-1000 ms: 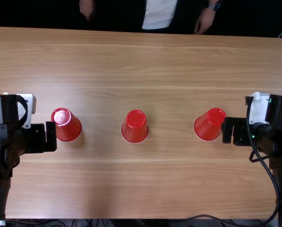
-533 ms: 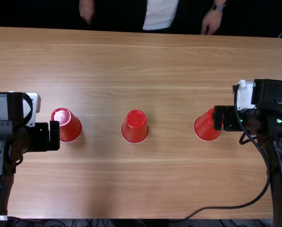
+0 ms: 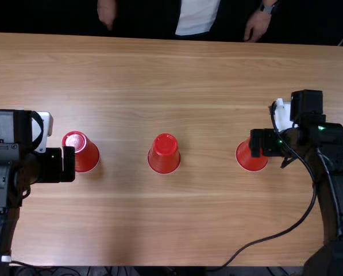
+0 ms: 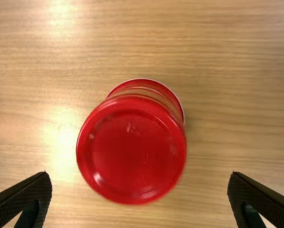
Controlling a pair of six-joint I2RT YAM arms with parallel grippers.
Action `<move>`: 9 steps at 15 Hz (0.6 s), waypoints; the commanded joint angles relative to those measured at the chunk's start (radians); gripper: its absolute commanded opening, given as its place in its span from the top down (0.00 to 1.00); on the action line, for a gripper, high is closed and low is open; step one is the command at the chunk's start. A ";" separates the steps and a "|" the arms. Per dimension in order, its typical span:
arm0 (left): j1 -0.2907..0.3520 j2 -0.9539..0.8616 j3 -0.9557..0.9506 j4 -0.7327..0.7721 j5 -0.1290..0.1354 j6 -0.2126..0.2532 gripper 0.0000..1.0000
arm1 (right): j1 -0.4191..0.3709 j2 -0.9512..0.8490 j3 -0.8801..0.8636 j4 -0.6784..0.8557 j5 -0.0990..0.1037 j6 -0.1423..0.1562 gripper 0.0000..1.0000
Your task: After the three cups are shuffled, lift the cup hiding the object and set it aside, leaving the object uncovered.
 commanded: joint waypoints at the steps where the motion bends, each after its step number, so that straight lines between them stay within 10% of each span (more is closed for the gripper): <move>1: -0.012 0.013 0.027 0.001 0.003 0.003 0.00 | 0.020 0.031 0.024 0.005 -0.003 -0.004 0.00; 9: -0.012 0.016 0.026 0.001 0.003 0.003 0.00 | 0.036 0.132 0.026 0.008 -0.001 -0.004 0.04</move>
